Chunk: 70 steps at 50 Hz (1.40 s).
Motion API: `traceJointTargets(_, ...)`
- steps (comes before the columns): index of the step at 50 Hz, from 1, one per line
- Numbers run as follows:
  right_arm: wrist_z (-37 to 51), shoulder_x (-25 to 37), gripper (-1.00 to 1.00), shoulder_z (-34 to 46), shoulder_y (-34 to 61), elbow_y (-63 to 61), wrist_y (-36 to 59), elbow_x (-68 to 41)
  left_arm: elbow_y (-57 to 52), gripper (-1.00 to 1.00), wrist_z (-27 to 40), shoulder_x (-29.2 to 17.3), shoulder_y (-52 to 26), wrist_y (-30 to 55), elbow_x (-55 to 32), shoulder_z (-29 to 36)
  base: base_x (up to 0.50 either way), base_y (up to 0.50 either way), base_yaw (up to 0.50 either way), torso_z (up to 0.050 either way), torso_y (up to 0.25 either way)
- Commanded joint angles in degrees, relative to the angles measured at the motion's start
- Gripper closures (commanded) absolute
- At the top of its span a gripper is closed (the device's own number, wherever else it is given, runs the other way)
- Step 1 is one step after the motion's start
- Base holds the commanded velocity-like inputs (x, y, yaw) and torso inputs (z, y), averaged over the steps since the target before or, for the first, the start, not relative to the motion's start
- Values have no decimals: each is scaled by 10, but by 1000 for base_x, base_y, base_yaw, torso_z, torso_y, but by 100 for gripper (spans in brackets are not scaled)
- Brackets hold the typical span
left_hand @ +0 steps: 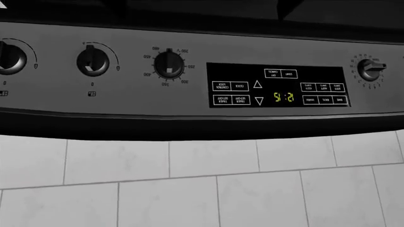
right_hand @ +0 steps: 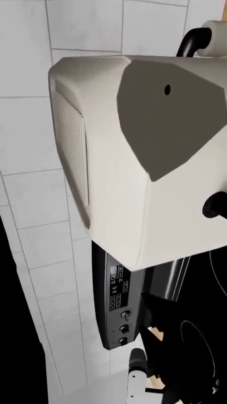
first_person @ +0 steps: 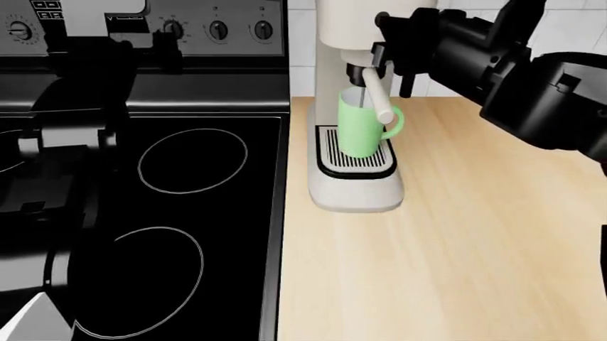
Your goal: Pick the mug from the cabinet, place it under the coffee machine dispenser, and press the start button.
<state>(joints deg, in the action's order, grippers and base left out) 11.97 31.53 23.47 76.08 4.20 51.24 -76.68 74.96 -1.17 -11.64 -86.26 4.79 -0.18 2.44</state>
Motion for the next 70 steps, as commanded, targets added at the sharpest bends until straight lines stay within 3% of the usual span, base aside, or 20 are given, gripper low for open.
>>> traceJointTargets(1, 7, -17, 100, -3, 2, 14, -5, 36, 0, -100, 0, 0, 0, 0, 0, 0, 0, 3, 6, 0, 0)
traceJointTargets(35, 3, -22, 100, -2, 3, 29, -21, 45, 0, -100, 1, 2, 2, 1, 1, 1, 8, 4, 8, 1, 0)
traceJointTargets(41, 34, -7, 100, -27, -9, -17, -9, 4, 0, -100, 2, 1, 3, 1, 1, 1, 8, 7, 15, 0, 0)
traceJointTargets(46, 103, 30, 100, -80, -39, -119, 10, -92, 0, -100, 0, 1, 1, 1, 1, 2, 0, 1, 2, 0, 0)
traceJointTargets(47, 119, 38, -100, -90, -44, -139, 13, -112, 0, -100, 0, 1, 0, 1, 1, 2, 0, 0, 0, 0, 0)
traceJointTargets(59, 365, 146, -100, -193, -57, -372, -26, -393, -6, -100, -26, -2, -17, -1, -5, 0, 0, 0, 0, 1, 0)
traceJointTargets(60, 376, 152, -100, -198, -59, -384, -32, -404, -37, -100, -32, -3, -7, 17, -8, -2, 0, 0, 0, 0, 0)
traceJointTargets(64, 426, 181, -100, -228, -64, -437, -53, -419, -373, -100, -46, -15, 109, 208, -33, -16, 0, 0, 0, 0, 0)
traceJointTargets(70, 477, 212, -100, -267, -84, -504, -73, -427, -683, -100, -64, -29, 207, 375, -78, -38, 0, 0, 0, 0, 0)
